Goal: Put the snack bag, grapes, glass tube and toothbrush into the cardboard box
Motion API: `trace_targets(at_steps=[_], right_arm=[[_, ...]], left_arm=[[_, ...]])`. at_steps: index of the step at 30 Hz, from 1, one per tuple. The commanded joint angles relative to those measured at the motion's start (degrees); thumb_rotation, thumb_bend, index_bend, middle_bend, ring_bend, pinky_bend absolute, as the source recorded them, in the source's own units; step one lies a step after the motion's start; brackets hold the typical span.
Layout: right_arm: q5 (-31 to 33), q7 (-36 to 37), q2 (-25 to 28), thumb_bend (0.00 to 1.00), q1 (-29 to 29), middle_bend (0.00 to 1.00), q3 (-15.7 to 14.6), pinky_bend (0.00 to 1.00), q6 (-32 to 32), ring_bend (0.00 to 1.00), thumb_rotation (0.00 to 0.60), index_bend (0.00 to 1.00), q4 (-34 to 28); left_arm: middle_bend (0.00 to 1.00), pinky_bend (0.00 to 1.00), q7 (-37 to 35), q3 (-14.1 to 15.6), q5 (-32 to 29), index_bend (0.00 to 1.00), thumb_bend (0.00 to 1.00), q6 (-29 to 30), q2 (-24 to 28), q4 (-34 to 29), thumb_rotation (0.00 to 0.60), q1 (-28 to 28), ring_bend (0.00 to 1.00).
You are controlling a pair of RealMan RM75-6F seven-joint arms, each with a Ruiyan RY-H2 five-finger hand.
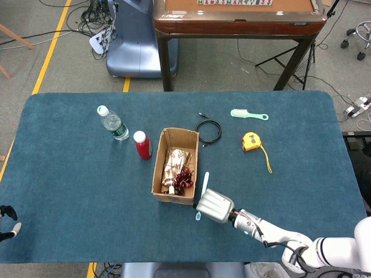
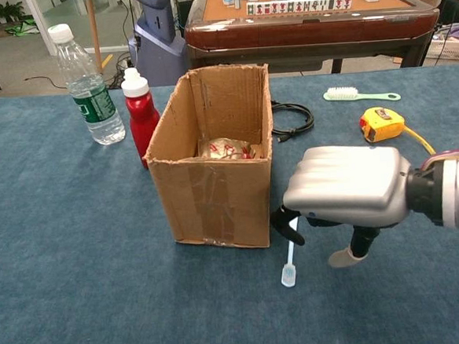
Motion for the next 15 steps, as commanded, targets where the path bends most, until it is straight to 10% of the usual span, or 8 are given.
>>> trace_targets(at_steps=[1, 15], right_arm=[[0.0, -0.5, 1.0, 0.16, -0.8, 1.00, 0.2, 1.00, 1.0, 1.00, 0.600, 0.53, -0.4], [5.8, -0.9, 2.8, 0.29, -1.6, 1.00, 2.9, 1.00, -1.0, 1.00, 0.600, 0.45, 0.9]], left_arm=[[0.46, 0.65, 0.2, 0.1, 0.0, 0.56, 0.28, 0.0, -0.1, 0.0, 0.600, 0.0, 0.37], [0.46, 0.65, 0.7, 0.1, -0.4, 0.56, 0.28, -0.5, -0.3, 0.2, 0.600, -0.2, 0.37]])
